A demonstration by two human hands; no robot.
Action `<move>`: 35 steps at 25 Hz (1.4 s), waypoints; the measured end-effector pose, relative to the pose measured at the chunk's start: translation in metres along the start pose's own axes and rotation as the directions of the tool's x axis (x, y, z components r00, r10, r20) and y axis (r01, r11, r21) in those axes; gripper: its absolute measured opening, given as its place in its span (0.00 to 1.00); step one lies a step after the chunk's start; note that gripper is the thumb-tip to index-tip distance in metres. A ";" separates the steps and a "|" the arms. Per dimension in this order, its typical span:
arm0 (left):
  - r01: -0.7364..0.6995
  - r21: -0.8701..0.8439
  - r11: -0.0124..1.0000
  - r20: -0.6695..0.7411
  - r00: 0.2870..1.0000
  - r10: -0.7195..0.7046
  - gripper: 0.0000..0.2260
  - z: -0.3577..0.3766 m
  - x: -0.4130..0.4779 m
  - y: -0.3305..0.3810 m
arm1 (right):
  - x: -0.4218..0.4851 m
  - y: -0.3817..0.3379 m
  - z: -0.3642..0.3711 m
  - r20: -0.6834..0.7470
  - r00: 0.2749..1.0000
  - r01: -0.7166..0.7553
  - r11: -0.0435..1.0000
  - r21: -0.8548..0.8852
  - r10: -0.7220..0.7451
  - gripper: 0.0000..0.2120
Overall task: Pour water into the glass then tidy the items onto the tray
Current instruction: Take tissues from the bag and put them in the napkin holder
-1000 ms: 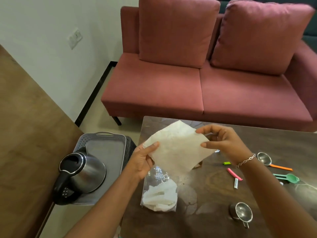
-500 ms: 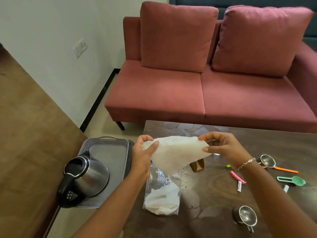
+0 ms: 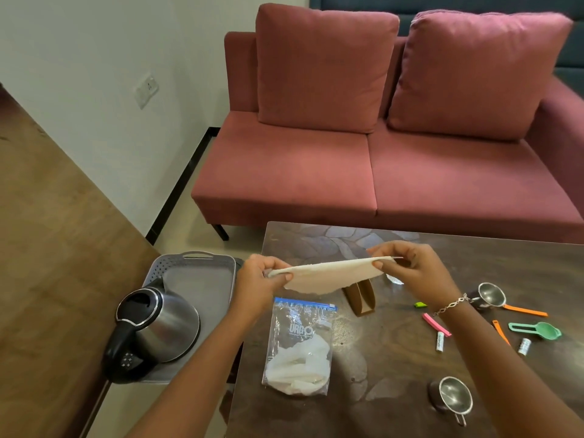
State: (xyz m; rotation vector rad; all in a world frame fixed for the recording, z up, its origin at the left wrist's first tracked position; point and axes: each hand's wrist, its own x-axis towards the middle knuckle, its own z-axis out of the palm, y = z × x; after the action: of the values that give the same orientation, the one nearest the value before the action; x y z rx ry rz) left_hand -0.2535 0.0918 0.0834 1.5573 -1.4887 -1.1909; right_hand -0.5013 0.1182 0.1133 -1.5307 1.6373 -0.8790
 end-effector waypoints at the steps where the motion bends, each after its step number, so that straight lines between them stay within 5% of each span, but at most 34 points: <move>1: 0.009 0.048 0.999 0.035 0.999 -0.010 0.03 -0.001 0.000 -0.002 | -0.001 -0.003 0.000 0.007 1.000 0.000 0.998 0.058 0.000 0.08; 4: 0.026 0.135 0.990 0.206 0.977 -0.054 0.06 -0.004 -0.003 -0.003 | -0.002 -0.017 0.000 0.000 0.997 0.081 0.996 -0.032 -0.081 0.08; 8: -0.206 0.149 0.967 0.298 0.942 0.154 0.26 0.003 -0.008 0.018 | 0.003 -0.046 0.000 0.137 0.958 0.284 0.910 -0.301 -0.253 0.05; 13: -0.223 -0.051 0.973 0.379 0.898 0.226 0.18 0.029 -0.007 0.046 | 0.010 -0.073 0.000 0.214 0.916 0.396 0.853 -0.340 -0.340 0.04; 17: -0.038 -0.343 0.938 0.293 0.945 0.145 0.09 0.033 -0.008 0.049 | 0.022 -0.065 -0.004 0.087 0.967 0.231 0.970 0.081 -0.238 0.06; 20: 0.125 -0.487 0.865 0.293 0.956 0.026 0.08 0.031 -0.008 0.044 | 0.017 -0.040 -0.003 0.163 0.987 -0.072 0.899 0.433 0.001 0.19; 24: 0.220 -0.576 0.787 0.262 0.962 -0.077 0.07 0.034 -0.006 0.037 | -0.001 -0.017 0.013 0.275 0.956 -0.227 0.857 0.463 0.105 0.18; 29: 0.293 -0.639 0.712 0.243 0.954 -0.175 0.09 0.045 0.003 0.026 | 0.002 -0.014 0.027 0.035 0.989 -0.148 0.942 0.302 0.144 0.10; 32: 0.247 -0.549 0.798 0.216 0.965 -0.150 0.18 0.053 0.016 0.022 | 0.013 -0.006 0.023 -0.093 0.988 -0.117 0.990 0.075 0.124 0.07; 35: -0.031 0.012 0.999 0.181 0.983 0.028 0.30 0.062 0.039 0.012 | 0.027 0.013 0.015 -0.258 0.962 -0.143 0.966 -0.215 0.085 0.07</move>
State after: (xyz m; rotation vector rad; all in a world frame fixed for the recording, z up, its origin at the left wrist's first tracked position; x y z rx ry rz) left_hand -0.3174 0.0597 0.0656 1.4631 -1.6345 -1.3367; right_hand -0.4958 0.0920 0.0926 -1.5074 2.0500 -0.8673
